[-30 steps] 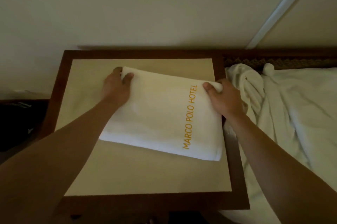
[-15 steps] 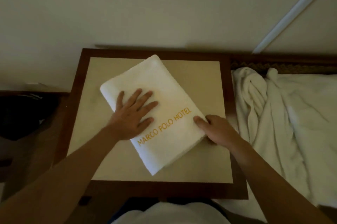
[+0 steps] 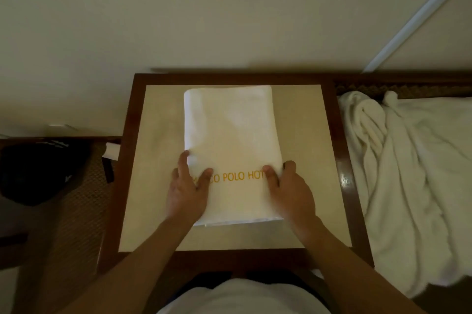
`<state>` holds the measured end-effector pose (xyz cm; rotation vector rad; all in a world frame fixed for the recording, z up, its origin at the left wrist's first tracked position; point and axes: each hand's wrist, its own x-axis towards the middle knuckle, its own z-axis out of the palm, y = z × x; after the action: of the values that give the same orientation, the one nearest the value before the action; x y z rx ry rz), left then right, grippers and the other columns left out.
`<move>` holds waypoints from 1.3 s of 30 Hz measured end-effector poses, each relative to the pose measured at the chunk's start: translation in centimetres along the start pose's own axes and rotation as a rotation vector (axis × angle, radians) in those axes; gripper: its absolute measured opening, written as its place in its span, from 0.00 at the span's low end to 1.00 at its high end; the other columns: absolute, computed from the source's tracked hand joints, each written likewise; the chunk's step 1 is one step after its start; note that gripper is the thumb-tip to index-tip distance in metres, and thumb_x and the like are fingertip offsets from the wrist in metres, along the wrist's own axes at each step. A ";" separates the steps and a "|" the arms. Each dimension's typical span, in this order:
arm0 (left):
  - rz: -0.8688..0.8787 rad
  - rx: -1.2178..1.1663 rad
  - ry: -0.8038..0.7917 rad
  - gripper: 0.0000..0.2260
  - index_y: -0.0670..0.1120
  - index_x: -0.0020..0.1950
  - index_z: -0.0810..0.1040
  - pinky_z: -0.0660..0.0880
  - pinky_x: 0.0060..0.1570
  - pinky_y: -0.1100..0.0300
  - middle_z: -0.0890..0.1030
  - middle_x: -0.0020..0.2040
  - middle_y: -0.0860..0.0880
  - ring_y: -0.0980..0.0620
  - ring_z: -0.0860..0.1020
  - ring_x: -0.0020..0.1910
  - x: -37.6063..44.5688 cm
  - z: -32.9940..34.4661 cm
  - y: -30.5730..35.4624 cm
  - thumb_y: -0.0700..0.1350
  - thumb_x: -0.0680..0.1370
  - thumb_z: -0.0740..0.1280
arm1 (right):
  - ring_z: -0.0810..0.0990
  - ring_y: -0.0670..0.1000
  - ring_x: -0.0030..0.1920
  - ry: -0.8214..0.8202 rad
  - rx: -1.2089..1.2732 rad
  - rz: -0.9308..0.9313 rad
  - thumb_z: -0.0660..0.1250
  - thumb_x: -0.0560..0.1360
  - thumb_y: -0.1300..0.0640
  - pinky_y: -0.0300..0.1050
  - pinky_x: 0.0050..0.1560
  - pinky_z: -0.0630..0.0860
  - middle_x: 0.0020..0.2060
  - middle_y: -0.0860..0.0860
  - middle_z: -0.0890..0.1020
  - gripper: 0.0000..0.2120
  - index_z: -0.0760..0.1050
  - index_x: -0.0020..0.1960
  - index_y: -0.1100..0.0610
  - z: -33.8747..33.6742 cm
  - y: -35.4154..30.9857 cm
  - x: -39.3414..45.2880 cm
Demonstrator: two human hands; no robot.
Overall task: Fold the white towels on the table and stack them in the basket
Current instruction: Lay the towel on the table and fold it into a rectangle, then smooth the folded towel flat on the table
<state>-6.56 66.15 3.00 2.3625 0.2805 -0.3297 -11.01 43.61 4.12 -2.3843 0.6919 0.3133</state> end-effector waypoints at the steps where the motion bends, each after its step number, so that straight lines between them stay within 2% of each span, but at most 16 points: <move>1: 0.036 0.034 0.001 0.30 0.58 0.78 0.55 0.75 0.54 0.45 0.71 0.69 0.45 0.41 0.77 0.60 -0.3 0.0 -0.1 0.64 0.80 0.63 | 0.83 0.58 0.41 0.015 -0.019 -0.005 0.52 0.81 0.34 0.51 0.36 0.77 0.44 0.53 0.81 0.22 0.63 0.53 0.53 0.4 0.4 -0.6; 5: 0.057 0.072 -0.010 0.30 0.57 0.78 0.55 0.72 0.49 0.50 0.70 0.69 0.46 0.42 0.77 0.56 -0.5 -0.2 -0.3 0.64 0.80 0.61 | 0.82 0.58 0.42 0.011 -0.015 0.051 0.50 0.81 0.34 0.51 0.38 0.76 0.45 0.53 0.81 0.21 0.63 0.54 0.52 1.3 0.7 -1.1; 8: 0.051 0.101 -0.073 0.30 0.57 0.78 0.53 0.71 0.47 0.52 0.68 0.70 0.47 0.48 0.74 0.52 -0.8 -1.0 -0.7 0.63 0.81 0.61 | 0.80 0.53 0.41 -0.128 -0.032 0.115 0.49 0.82 0.34 0.51 0.42 0.78 0.47 0.52 0.80 0.22 0.64 0.56 0.53 1.0 0.9 -1.3; 10: 0.124 0.277 -0.031 0.31 0.55 0.79 0.53 0.73 0.53 0.47 0.65 0.74 0.45 0.43 0.74 0.62 -1.1 -1.6 -1.0 0.61 0.81 0.62 | 0.80 0.57 0.54 -0.092 -0.154 0.104 0.53 0.82 0.35 0.56 0.53 0.79 0.59 0.56 0.77 0.25 0.64 0.65 0.55 0.9 1.1 -2.2; 11: 0.218 0.407 0.019 0.31 0.53 0.80 0.54 0.71 0.61 0.42 0.61 0.77 0.44 0.40 0.70 0.69 -1.1 -1.7 -1.1 0.59 0.81 0.62 | 0.76 0.60 0.64 0.007 -0.262 0.037 0.55 0.82 0.36 0.59 0.61 0.77 0.67 0.58 0.72 0.28 0.60 0.72 0.55 1.1 1.0 -2.6; 13: 0.411 0.548 0.028 0.31 0.51 0.81 0.54 0.59 0.74 0.37 0.54 0.82 0.42 0.38 0.58 0.79 -0.6 -1.1 -0.4 0.57 0.80 0.60 | 0.59 0.62 0.79 0.165 -0.359 -0.174 0.54 0.82 0.37 0.64 0.74 0.62 0.80 0.58 0.56 0.35 0.50 0.81 0.53 1.9 -0.1 -3.0; 15: 0.570 0.576 -0.084 0.30 0.51 0.82 0.54 0.52 0.78 0.36 0.50 0.84 0.44 0.41 0.50 0.82 -0.1 0.2 0.5 0.58 0.82 0.54 | 0.42 0.57 0.82 0.118 -0.391 -0.353 0.48 0.83 0.36 0.65 0.79 0.46 0.83 0.54 0.43 0.36 0.44 0.84 0.51 3.0 -1.2 -2.7; 17: 0.672 0.638 -0.177 0.29 0.52 0.83 0.56 0.53 0.77 0.35 0.50 0.84 0.45 0.43 0.49 0.83 0.0 1.3 0.2 0.60 0.83 0.50 | 0.38 0.53 0.82 0.046 -0.451 -0.400 0.47 0.83 0.35 0.68 0.79 0.46 0.83 0.51 0.40 0.36 0.43 0.84 0.51 4.2 -0.7 -2.4; 19: 0.655 0.706 -0.199 0.31 0.51 0.84 0.53 0.52 0.78 0.36 0.47 0.85 0.47 0.44 0.46 0.83 0.1 1.1 -1.5 0.63 0.84 0.48 | 0.38 0.52 0.82 0.020 -0.460 -0.348 0.47 0.82 0.34 0.67 0.79 0.45 0.83 0.47 0.39 0.36 0.42 0.84 0.50 4.5 0.6 -2.4; 24: 0.356 0.616 -0.221 0.36 0.49 0.83 0.36 0.43 0.80 0.41 0.33 0.82 0.49 0.44 0.38 0.82 0.0 -1.4 -5.7 0.68 0.81 0.38 | 0.34 0.54 0.81 -0.032 -0.253 -0.068 0.42 0.84 0.36 0.64 0.77 0.34 0.81 0.46 0.34 0.33 0.31 0.81 0.45 4.2 2.5 -3.2; 26: 0.203 0.559 -0.209 0.39 0.48 0.83 0.38 0.43 0.80 0.41 0.35 0.82 0.50 0.45 0.38 0.82 0.6 -2.9 -6.6 0.70 0.78 0.33 | 0.36 0.54 0.82 -0.008 -0.113 0.139 0.39 0.82 0.34 0.67 0.79 0.38 0.82 0.49 0.37 0.35 0.34 0.82 0.49 3.6 2.2 -3.1; 28: 0.148 0.477 -0.163 0.40 0.47 0.84 0.41 0.42 0.80 0.42 0.36 0.83 0.51 0.47 0.39 0.82 1.5 -4.1 -6.3 0.69 0.77 0.33 | 0.37 0.54 0.82 0.082 -0.105 0.162 0.37 0.81 0.33 0.67 0.79 0.39 0.82 0.50 0.37 0.36 0.37 0.83 0.50 2.6 1.4 -2.4; 31: 0.317 0.415 -0.131 0.34 0.50 0.84 0.43 0.41 0.80 0.44 0.38 0.84 0.51 0.48 0.39 0.82 3.5 -3.2 -2.0 0.66 0.81 0.38 | 0.35 0.55 0.81 0.140 -0.189 -0.111 0.40 0.82 0.35 0.62 0.77 0.34 0.82 0.50 0.37 0.34 0.40 0.83 0.48 1.4 -1.8 0.9; 34: 0.563 0.509 -0.145 0.30 0.55 0.84 0.49 0.42 0.80 0.42 0.43 0.84 0.50 0.47 0.41 0.83 7.5 -0.4 3.4 0.62 0.83 0.42 | 0.34 0.55 0.81 0.070 -0.341 -0.322 0.42 0.83 0.37 0.65 0.78 0.34 0.82 0.47 0.37 0.31 0.41 0.83 0.45 0.8 -4.9 6.8; 36: 0.568 0.614 -0.164 0.28 0.57 0.83 0.52 0.43 0.79 0.40 0.45 0.84 0.51 0.47 0.42 0.83 11.1 0.4 4.8 0.62 0.83 0.43 | 0.34 0.56 0.81 -0.003 -0.389 -0.266 0.42 0.83 0.36 0.69 0.77 0.37 0.82 0.45 0.36 0.30 0.39 0.82 0.42 0.1 -4.9 10.6; 39: 0.463 0.606 -0.180 0.28 0.59 0.83 0.46 0.42 0.78 0.37 0.41 0.84 0.54 0.43 0.41 0.82 15.1 0.1 3.9 0.63 0.84 0.45 | 0.37 0.59 0.81 -0.045 -0.282 -0.051 0.41 0.84 0.36 0.72 0.75 0.37 0.82 0.45 0.39 0.29 0.38 0.82 0.40 -0.7 -3.8 14.1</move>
<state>8.83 64.96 0.65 2.8580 -0.5189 -0.4417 2.91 40.06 1.22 -2.6467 0.5978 0.4679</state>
